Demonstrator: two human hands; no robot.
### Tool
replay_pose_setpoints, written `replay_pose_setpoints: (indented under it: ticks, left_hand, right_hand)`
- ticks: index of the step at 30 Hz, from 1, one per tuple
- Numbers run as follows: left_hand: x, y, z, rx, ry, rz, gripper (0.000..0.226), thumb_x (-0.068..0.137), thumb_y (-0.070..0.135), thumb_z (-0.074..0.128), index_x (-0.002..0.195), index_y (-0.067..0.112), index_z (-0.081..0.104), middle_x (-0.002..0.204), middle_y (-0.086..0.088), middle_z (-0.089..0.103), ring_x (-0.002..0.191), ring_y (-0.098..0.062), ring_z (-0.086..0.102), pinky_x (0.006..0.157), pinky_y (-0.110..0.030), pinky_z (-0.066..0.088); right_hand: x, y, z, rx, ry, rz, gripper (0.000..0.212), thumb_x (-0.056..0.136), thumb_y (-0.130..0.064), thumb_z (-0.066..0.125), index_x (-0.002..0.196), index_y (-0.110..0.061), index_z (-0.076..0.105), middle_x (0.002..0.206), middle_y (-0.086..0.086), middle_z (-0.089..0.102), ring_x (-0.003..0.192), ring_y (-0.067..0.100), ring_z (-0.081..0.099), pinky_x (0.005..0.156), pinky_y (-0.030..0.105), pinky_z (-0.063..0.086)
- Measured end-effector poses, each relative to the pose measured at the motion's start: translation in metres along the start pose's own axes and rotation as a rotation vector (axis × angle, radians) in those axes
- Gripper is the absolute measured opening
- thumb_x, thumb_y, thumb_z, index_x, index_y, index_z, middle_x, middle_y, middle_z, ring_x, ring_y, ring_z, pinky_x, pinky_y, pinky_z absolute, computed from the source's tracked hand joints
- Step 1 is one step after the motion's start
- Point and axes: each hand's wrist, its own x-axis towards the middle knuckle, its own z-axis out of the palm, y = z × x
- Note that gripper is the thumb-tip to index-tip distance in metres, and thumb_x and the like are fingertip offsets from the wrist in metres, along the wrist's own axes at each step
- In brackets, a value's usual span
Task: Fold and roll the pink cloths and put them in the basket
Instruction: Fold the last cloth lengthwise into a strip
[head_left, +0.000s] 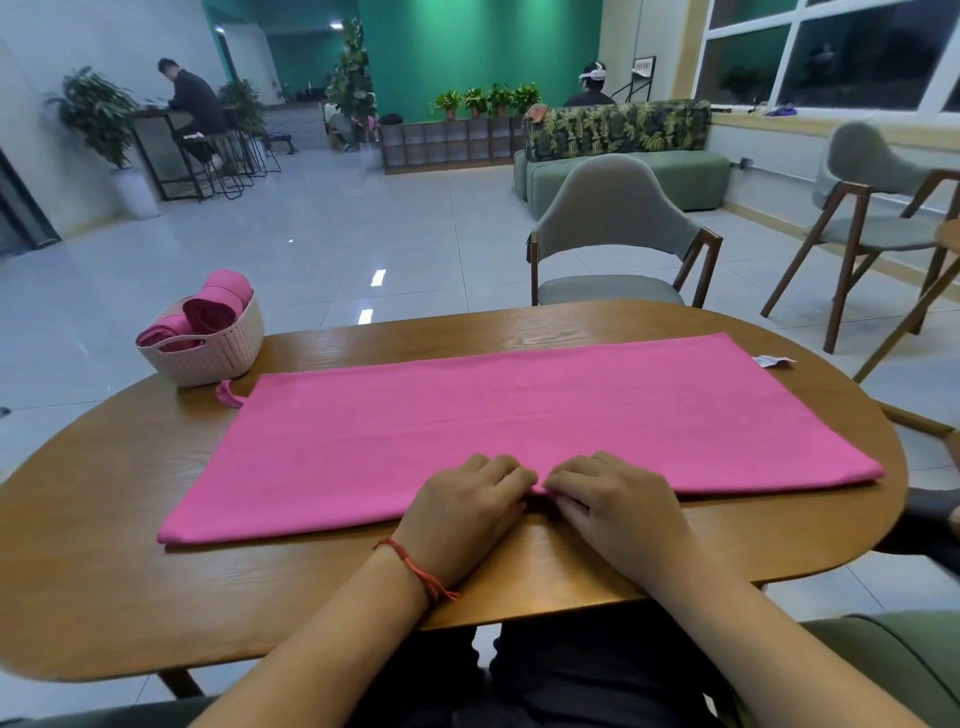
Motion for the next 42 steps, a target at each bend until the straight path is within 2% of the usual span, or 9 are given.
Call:
replay_pose_setpoints:
  ticks: [7,13,17,20,26,29,32,35,42]
  left_hand:
    - [0.006,0.007,0.001,0.146,0.009,0.011,0.013,0.090,0.023,0.074,0.086,0.027,0.062,0.080,0.002,0.059,0.059,-0.020,0.058,0.043,-0.034,0.030]
    - [0.003,0.006,-0.001,0.072,0.066,0.040,0.011,0.101,0.028,0.066,0.090,0.025,0.067,0.089,0.005,0.068,0.080,-0.019,0.066,0.050,-0.038,0.047]
    - [0.006,0.009,-0.004,-0.027,0.058,0.067,0.011,0.101,0.024,0.060,0.094,0.019,0.067,0.099,0.002,0.069,0.084,-0.024,0.065,0.057,-0.041,0.051]
    - [0.006,0.006,-0.002,-0.036,0.022,0.101,0.014,0.102,0.023,0.057,0.093,0.017,0.066,0.097,0.000,0.066,0.087,-0.026,0.059,0.065,-0.043,0.051]
    - [-0.006,-0.009,-0.005,0.080,0.015,0.117,0.016,0.100,0.027,0.063,0.085,0.022,0.064,0.088,0.003,0.064,0.079,-0.024,0.060,0.053,-0.039,0.050]
    - [-0.023,-0.024,-0.016,0.132,0.003,0.076,0.017,0.099,0.026,0.064,0.083,0.023,0.063,0.086,0.003,0.063,0.075,-0.024,0.060,0.048,-0.037,0.048]
    - [-0.043,-0.038,-0.027,0.152,-0.004,0.030,0.013,0.097,0.025,0.064,0.084,0.023,0.063,0.086,0.003,0.063,0.074,-0.023,0.061,0.049,-0.038,0.050]
    - [-0.062,-0.053,-0.039,0.134,-0.012,-0.049,0.014,0.096,0.029,0.061,0.085,0.022,0.064,0.088,0.003,0.064,0.075,-0.022,0.063,0.050,-0.038,0.051]
    - [-0.104,-0.087,-0.062,0.170,-0.058,-0.212,0.018,0.093,0.031,0.053,0.088,0.019,0.065,0.087,0.001,0.063,0.074,-0.026,0.064,0.047,-0.037,0.049]
  right_hand:
    - [-0.003,-0.002,-0.002,-0.010,0.101,-0.054,0.006,0.095,-0.030,0.070,0.096,-0.033,0.074,0.101,-0.016,0.073,0.080,0.016,0.069,0.051,0.036,0.052]
    - [0.000,-0.005,-0.006,-0.065,0.045,-0.114,0.004,0.094,-0.033,0.068,0.097,-0.030,0.068,0.097,-0.012,0.069,0.085,0.017,0.064,0.054,0.037,0.050]
    - [0.004,-0.010,-0.009,-0.155,0.054,-0.194,0.013,0.080,-0.022,0.071,0.085,-0.026,0.060,0.081,-0.006,0.063,0.073,0.022,0.061,0.048,0.037,0.044]
    - [0.003,-0.010,-0.008,-0.176,0.056,-0.215,0.010,0.084,-0.022,0.063,0.081,-0.027,0.056,0.077,-0.005,0.060,0.070,0.024,0.061,0.045,0.037,0.042]
    - [0.000,0.001,-0.014,-0.251,0.019,-0.247,0.028,0.084,-0.021,0.081,0.080,-0.027,0.054,0.076,-0.004,0.058,0.065,0.023,0.060,0.040,0.034,0.039]
    - [-0.008,0.017,-0.022,-0.288,0.015,-0.233,0.028,0.081,-0.017,0.083,0.079,-0.025,0.057,0.073,-0.003,0.057,0.061,0.024,0.059,0.039,0.031,0.037]
    - [-0.016,0.029,-0.033,-0.312,0.052,-0.190,0.015,0.091,-0.023,0.062,0.078,-0.024,0.057,0.070,-0.003,0.057,0.059,0.025,0.060,0.039,0.031,0.035]
    - [-0.024,0.038,-0.042,-0.335,0.062,-0.134,0.019,0.093,-0.024,0.053,0.075,-0.022,0.059,0.067,-0.002,0.056,0.057,0.026,0.059,0.040,0.028,0.034]
    - [-0.051,0.066,-0.068,-0.383,0.021,0.018,0.012,0.089,-0.023,0.062,0.077,-0.019,0.059,0.066,-0.001,0.057,0.057,0.028,0.058,0.048,0.024,0.025]
